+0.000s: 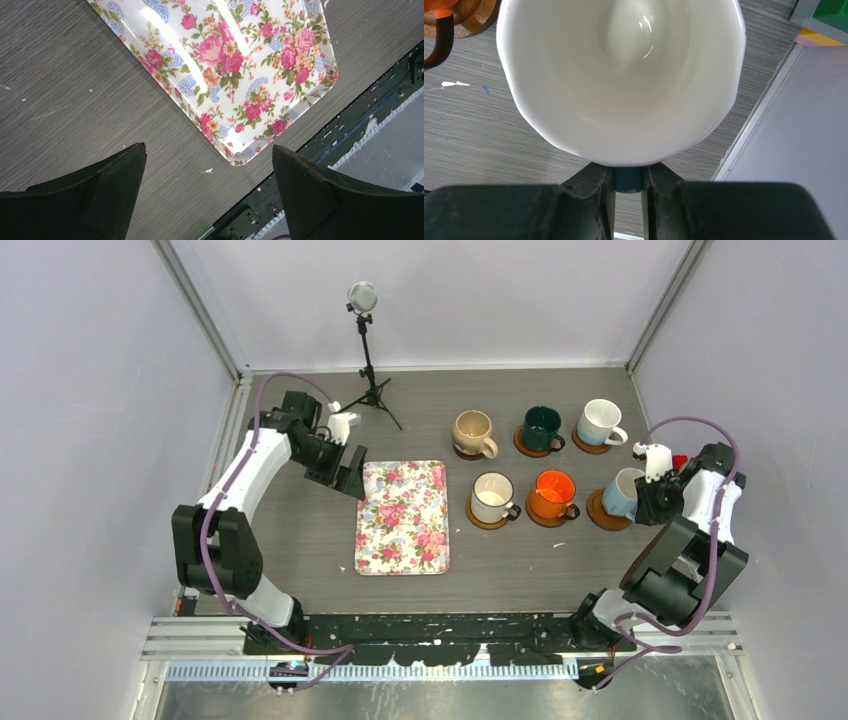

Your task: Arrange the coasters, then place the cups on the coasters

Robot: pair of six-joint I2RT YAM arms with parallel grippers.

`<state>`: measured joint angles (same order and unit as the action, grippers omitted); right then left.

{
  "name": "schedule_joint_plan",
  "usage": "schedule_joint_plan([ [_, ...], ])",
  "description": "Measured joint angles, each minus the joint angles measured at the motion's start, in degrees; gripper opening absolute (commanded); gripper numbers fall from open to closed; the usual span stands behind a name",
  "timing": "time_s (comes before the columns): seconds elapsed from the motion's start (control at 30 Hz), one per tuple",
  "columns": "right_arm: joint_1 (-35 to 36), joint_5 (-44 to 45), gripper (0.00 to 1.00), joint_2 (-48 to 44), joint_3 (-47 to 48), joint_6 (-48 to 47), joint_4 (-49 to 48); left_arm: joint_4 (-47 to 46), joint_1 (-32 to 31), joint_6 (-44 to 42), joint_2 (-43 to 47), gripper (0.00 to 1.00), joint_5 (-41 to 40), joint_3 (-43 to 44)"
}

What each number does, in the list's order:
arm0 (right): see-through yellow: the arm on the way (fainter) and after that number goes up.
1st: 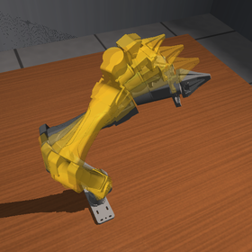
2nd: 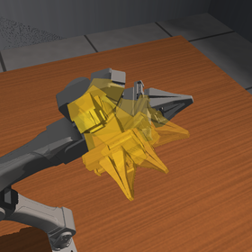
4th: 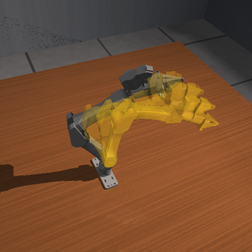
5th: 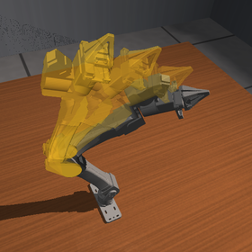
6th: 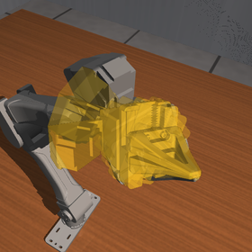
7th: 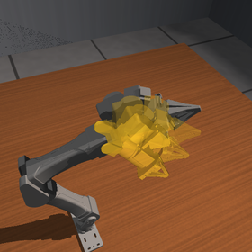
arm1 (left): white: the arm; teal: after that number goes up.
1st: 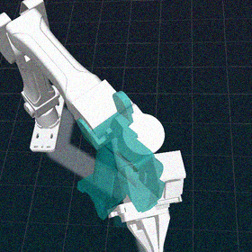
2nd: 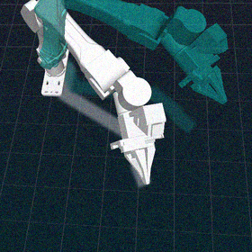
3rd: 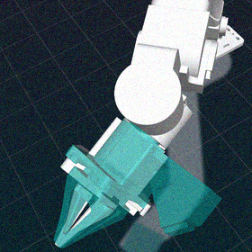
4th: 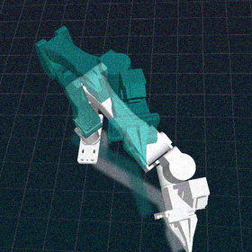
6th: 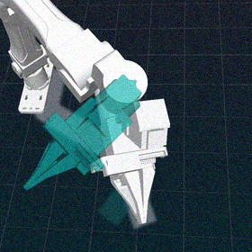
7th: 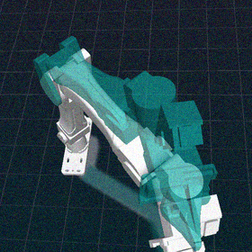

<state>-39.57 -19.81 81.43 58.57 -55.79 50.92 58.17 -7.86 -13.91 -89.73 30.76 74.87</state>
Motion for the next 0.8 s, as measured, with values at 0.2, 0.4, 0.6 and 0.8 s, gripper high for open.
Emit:
schedule_joint_plan([
  [0.2,0.0,-0.22,0.0,0.11,-0.09,0.0,-0.26,0.96,0.0,-0.04,0.0,1.0,-0.79,0.52],
  [0.4,0.0,-0.7,0.0,0.11,-0.09,-0.07,0.2,1.29,0.0,-0.04,0.0,1.0,-0.81,1.18],
  [0.6,-0.04,-0.66,0.0,0.11,-0.57,-1.09,0.57,1.77,0.0,-0.02,-0.02,1.0,-0.76,1.53],
  [0.8,-0.04,-0.68,0.32,0.09,-0.79,-1.68,0.57,1.9,0.0,-0.02,-0.02,1.0,-0.76,2.69],
])
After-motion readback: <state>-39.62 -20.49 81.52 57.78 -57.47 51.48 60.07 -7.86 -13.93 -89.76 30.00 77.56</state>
